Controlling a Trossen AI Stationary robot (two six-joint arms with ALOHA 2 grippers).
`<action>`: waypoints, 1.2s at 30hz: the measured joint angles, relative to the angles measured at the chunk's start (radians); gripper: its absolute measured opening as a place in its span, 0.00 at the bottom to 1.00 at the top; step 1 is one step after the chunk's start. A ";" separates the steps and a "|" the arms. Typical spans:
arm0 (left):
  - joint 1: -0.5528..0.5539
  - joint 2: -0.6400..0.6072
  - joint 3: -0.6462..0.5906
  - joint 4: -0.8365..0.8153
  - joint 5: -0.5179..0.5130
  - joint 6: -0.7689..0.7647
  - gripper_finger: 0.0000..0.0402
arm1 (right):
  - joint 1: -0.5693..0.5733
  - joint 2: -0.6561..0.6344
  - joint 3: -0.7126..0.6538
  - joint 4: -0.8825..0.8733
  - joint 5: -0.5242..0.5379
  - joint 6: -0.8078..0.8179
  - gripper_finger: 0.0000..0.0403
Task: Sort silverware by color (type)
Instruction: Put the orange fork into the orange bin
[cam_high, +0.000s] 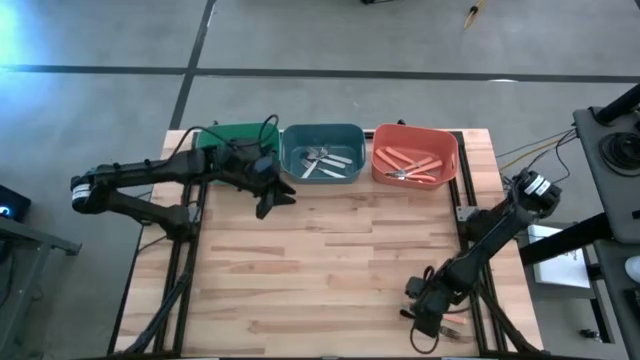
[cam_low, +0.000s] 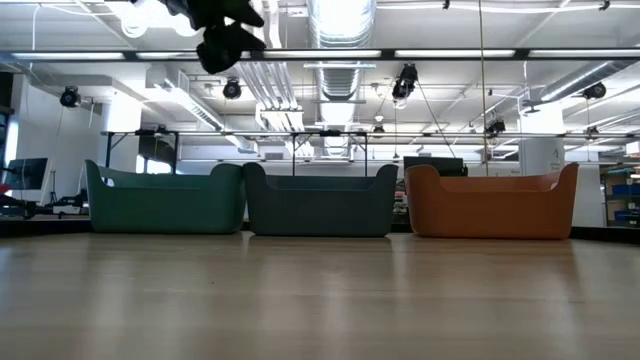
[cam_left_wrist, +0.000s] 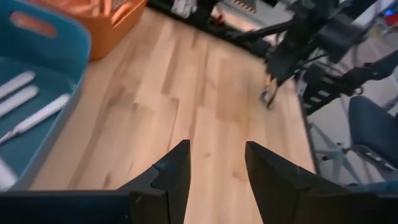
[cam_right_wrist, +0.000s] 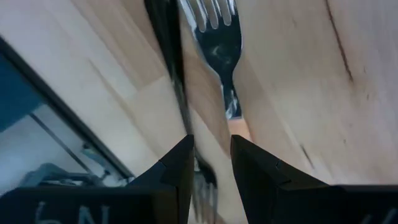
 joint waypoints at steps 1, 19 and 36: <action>-0.009 -0.001 0.000 0.016 0.000 -0.005 0.34 | 0.000 0.009 0.000 0.000 0.000 -0.013 0.24; -0.041 -0.006 0.000 0.035 -0.062 -0.022 0.34 | -0.001 0.149 0.005 -0.040 0.045 -0.131 0.24; -0.040 -0.006 0.000 0.043 -0.078 -0.021 0.34 | -0.002 0.109 0.002 -0.048 0.051 -0.094 0.05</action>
